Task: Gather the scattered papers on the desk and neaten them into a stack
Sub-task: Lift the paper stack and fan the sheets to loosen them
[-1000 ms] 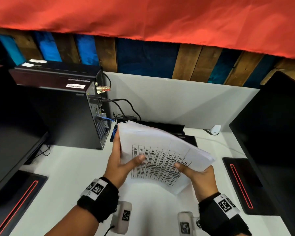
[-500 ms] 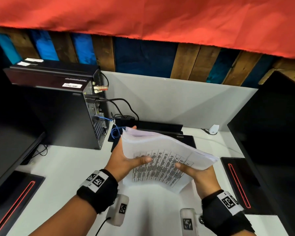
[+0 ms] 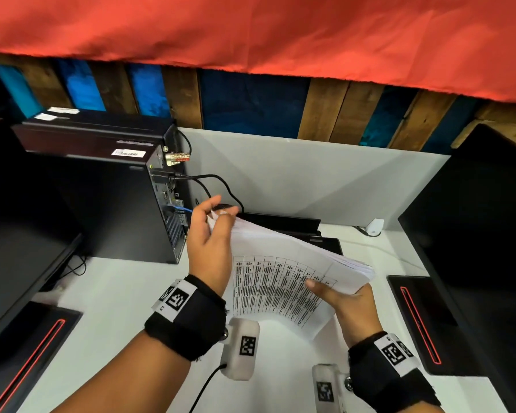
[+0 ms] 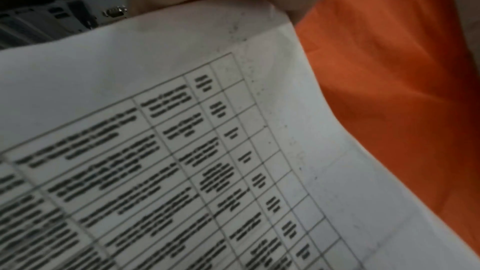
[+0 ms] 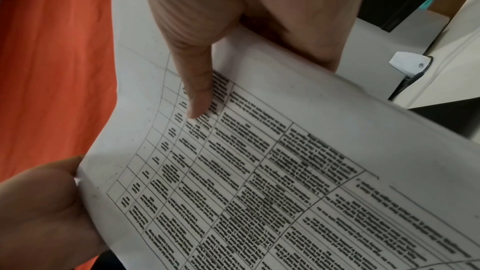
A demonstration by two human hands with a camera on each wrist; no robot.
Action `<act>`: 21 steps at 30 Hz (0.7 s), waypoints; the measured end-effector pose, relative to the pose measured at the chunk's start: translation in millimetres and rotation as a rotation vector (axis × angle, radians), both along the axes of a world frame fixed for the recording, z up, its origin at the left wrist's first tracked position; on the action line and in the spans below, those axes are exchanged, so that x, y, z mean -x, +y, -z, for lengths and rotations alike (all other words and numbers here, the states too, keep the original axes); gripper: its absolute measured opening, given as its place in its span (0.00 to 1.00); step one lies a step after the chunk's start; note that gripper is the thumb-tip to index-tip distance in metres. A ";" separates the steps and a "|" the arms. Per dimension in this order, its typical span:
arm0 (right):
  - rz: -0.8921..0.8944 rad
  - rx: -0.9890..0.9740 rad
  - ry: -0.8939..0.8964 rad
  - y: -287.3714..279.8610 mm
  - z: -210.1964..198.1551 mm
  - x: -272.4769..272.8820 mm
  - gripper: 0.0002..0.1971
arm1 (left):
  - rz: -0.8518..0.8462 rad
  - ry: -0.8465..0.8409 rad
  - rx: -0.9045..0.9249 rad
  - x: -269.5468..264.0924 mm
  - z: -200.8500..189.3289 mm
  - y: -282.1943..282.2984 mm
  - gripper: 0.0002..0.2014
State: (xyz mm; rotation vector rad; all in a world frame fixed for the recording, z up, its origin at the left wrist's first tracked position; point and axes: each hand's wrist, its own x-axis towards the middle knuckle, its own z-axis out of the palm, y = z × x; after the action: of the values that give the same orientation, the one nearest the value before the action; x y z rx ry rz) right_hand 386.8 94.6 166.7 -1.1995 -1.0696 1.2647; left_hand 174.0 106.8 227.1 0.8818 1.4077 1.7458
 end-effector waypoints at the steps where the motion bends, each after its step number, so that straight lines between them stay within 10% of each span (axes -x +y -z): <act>1: 0.006 0.002 0.000 -0.4 0.2 -0.4 0.18 | 0.021 -0.011 0.003 -1.3 1.3 -2.0 0.13; 8: 0.027 0.026 0.013 0.3 1.5 1.2 0.18 | 0.055 -0.053 -0.035 3.0 4.7 -6.6 0.17; 15: 0.038 0.035 0.064 1.6 -1.7 -1.6 0.20 | 0.265 0.055 -0.074 9.8 31.7 -11.4 0.48; 21: 0.042 0.041 0.059 1.2 0.3 0.3 0.21 | 0.289 0.150 -0.007 8.5 57.7 -12.2 0.41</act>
State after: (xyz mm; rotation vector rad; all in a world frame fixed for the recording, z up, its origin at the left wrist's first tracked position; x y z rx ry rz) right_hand 386.5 95.7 166.4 -1.2022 -0.9745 1.2876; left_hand 165.5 94.6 169.4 1.1779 1.2939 1.4931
